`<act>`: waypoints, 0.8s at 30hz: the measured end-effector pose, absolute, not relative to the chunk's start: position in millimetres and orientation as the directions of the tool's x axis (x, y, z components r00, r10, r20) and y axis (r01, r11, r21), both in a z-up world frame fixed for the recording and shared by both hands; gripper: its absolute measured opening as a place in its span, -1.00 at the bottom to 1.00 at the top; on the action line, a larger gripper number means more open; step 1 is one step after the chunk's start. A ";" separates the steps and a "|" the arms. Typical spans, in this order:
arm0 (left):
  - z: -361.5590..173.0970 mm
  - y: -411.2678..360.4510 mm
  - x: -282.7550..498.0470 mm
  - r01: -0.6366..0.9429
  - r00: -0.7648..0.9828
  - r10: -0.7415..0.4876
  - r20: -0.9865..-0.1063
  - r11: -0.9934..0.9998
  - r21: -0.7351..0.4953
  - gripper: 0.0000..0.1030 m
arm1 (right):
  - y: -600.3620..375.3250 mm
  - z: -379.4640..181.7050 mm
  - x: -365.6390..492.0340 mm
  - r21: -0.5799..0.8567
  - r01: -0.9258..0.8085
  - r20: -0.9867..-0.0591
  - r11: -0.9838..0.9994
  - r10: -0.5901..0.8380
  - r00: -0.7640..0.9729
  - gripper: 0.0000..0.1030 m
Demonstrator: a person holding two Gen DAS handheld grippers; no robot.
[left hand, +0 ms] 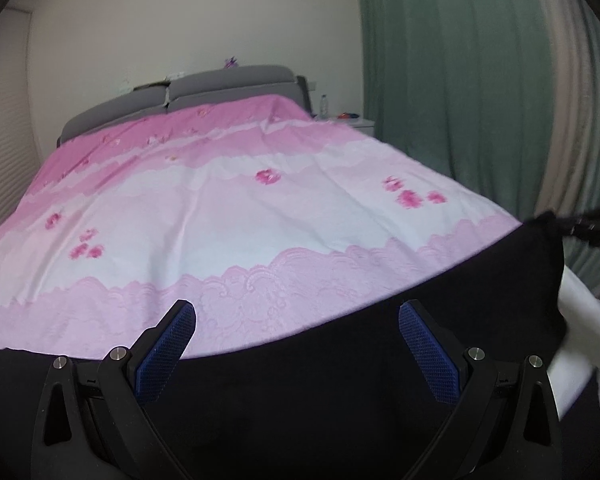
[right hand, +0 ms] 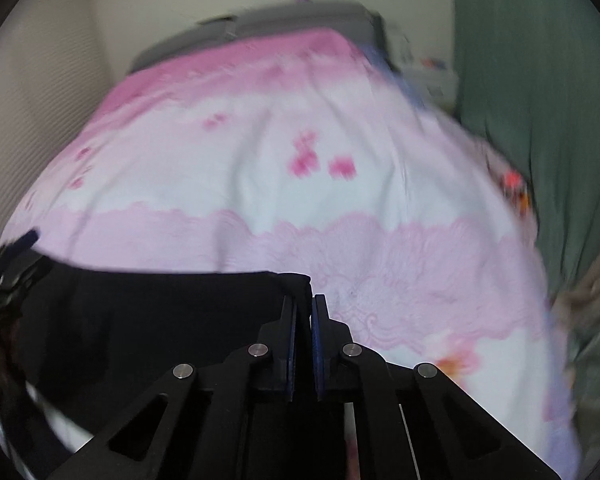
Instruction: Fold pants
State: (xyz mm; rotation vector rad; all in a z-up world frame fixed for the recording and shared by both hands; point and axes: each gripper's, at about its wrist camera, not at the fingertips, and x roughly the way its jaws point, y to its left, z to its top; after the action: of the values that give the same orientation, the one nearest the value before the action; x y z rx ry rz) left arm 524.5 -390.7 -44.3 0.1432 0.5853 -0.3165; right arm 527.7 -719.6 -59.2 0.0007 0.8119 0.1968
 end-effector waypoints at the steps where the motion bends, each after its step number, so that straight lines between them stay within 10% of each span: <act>1: -37.5 -389.8 511.1 0.348 0.788 -0.265 -0.556 0.936 0.047 1.00 | -715.0 -44.2 511.1 0.053 -0.209 -0.702 0.977 0.185 0.687 -0.86; 12: -19.1 -387.3 337.6 0.455 0.782 -0.399 -0.478 0.891 0.001 1.00 | -652.7 -3.4 302.3 -0.139 -0.417 -0.736 0.898 0.188 0.651 -0.96; 24: -92.0 -369.4 241.4 0.425 0.702 -0.401 -0.588 0.899 -0.105 1.00 | -611.5 -108.6 194.6 -0.183 -0.447 -0.839 0.876 0.098 0.536 -0.97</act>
State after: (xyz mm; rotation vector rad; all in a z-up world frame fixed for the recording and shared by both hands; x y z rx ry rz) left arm 241.4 -369.4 -92.0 0.0394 0.6451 -0.4596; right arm 194.6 -611.5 -108.6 -0.4032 0.9562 0.3346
